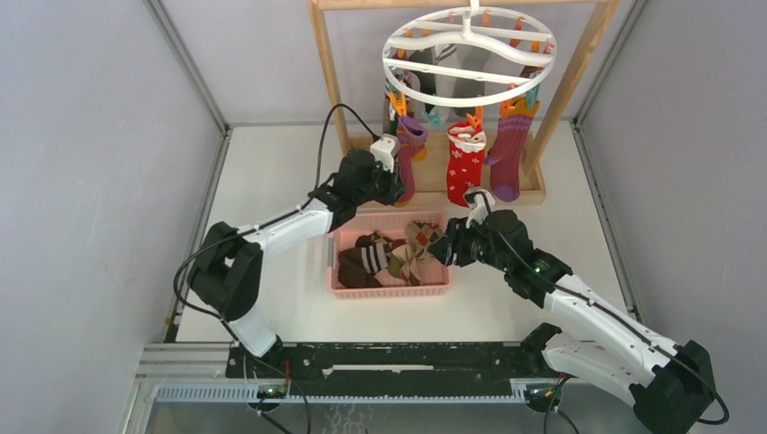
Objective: Remove the socks clipped to the hanger
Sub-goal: Adjust the hanger on the clothesline.
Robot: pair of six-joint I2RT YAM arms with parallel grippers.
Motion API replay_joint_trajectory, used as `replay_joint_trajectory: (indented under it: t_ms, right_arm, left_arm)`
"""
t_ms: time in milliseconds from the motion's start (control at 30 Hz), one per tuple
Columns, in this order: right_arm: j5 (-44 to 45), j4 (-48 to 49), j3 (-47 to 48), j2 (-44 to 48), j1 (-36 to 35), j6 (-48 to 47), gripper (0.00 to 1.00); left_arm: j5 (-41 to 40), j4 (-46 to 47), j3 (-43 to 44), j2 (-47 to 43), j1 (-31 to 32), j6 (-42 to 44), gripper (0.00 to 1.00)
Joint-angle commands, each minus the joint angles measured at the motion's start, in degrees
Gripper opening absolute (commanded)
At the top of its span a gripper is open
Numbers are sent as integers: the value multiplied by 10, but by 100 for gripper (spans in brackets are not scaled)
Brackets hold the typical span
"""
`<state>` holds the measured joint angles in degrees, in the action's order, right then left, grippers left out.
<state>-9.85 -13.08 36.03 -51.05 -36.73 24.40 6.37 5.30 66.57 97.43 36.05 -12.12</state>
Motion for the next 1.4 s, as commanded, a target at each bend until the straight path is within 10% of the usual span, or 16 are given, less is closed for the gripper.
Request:
replay_joint_trajectory:
  t_ms: [0, 533, 700, 1000, 1133, 1233, 1367]
  right_arm:
    - [42, 46, 14, -5, 2, 3, 57]
    - [61, 236, 55, -151, 17, -24, 35]
    - [51, 268, 102, -238, 20, -25, 58]
    - [96, 310, 138, -345, 6, -31, 62]
    - [171, 306, 155, -373, -6, -30, 42]
    - [201, 311, 155, -374, -6, -28, 2]
    - [225, 300, 152, -354, -7, -37, 0]
  left_arm:
    - [40, -22, 26, -58, 15, -29, 26]
    - [75, -8, -1, -77, 28, -56, 26]
    - [82, -2, 1, -73, 29, -59, 26]
    - [93, 2, 6, -70, 29, -60, 26]
    - [99, 3, 7, -69, 29, -61, 26]
    - [99, 3, 4, -75, 29, -59, 26]
    - [92, -9, -2, -89, 28, -52, 28]
